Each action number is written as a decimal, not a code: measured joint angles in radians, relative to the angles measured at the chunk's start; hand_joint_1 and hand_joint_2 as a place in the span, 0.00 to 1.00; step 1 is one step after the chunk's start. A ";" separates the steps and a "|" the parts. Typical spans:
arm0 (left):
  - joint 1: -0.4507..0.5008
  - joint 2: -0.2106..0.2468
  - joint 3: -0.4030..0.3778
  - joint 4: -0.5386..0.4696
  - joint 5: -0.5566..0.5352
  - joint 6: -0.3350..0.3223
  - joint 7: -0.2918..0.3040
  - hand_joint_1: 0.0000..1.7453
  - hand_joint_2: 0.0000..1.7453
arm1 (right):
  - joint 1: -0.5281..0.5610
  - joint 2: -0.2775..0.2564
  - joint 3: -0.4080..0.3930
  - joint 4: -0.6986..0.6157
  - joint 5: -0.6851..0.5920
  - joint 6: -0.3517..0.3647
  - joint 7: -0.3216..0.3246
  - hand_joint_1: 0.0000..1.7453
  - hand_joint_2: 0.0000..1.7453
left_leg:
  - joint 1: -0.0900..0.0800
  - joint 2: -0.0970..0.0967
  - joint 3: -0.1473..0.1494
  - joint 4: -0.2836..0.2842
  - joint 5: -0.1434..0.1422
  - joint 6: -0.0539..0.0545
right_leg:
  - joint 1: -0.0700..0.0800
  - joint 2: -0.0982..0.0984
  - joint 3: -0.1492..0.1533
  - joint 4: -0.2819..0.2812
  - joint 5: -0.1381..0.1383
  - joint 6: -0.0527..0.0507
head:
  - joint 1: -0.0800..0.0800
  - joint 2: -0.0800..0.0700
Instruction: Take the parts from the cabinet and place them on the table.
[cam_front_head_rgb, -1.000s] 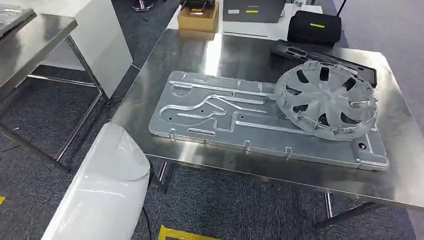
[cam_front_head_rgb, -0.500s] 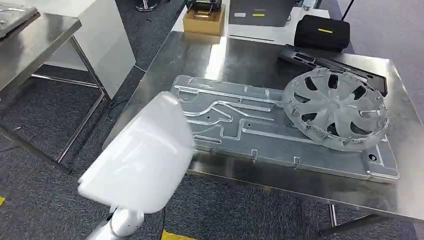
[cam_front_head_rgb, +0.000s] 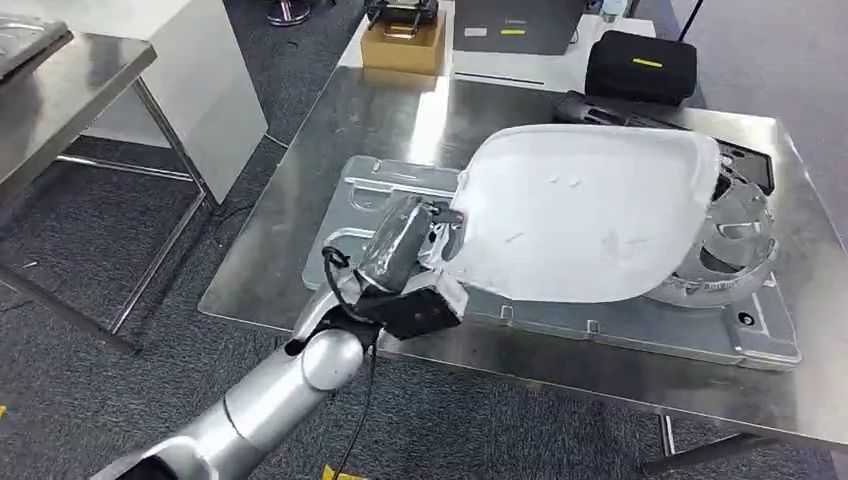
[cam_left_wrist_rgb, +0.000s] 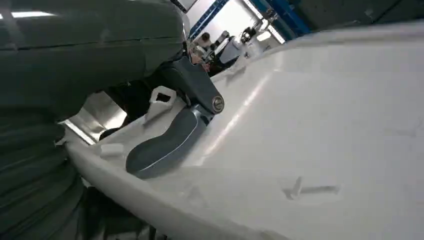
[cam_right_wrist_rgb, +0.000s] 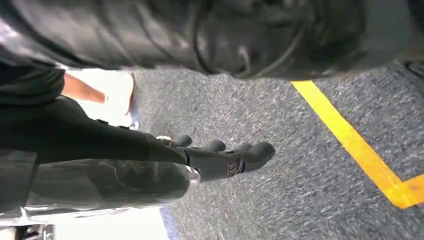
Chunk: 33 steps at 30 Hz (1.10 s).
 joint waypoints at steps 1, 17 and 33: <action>-0.023 -0.013 -0.009 0.035 -0.018 -0.014 0.012 1.00 1.00 | -0.004 0.000 0.002 -0.001 0.004 0.008 0.003 0.00 0.00 | -0.005 -0.003 -0.002 -0.001 -0.001 0.005 | -0.002 -0.003 0.000 -0.003 0.001 0.004 | -0.002 0.000; -0.426 -0.119 -0.204 0.667 -0.715 -0.146 0.349 1.00 1.00 | -0.056 0.027 0.052 -0.011 0.064 0.046 0.010 0.00 0.00 | -0.017 -0.001 0.013 -0.020 -0.001 0.016 | 0.007 0.005 -0.043 0.003 0.036 -0.002 | -0.001 0.000; -0.474 -0.128 -0.249 0.939 -0.790 -0.237 0.384 0.00 1.00 | -0.063 0.055 0.081 -0.010 0.087 0.048 0.011 0.00 0.00 | -0.008 -0.002 -0.016 -0.018 0.025 0.014 | 0.002 -0.004 -0.023 -0.004 0.024 0.007 | -0.002 0.000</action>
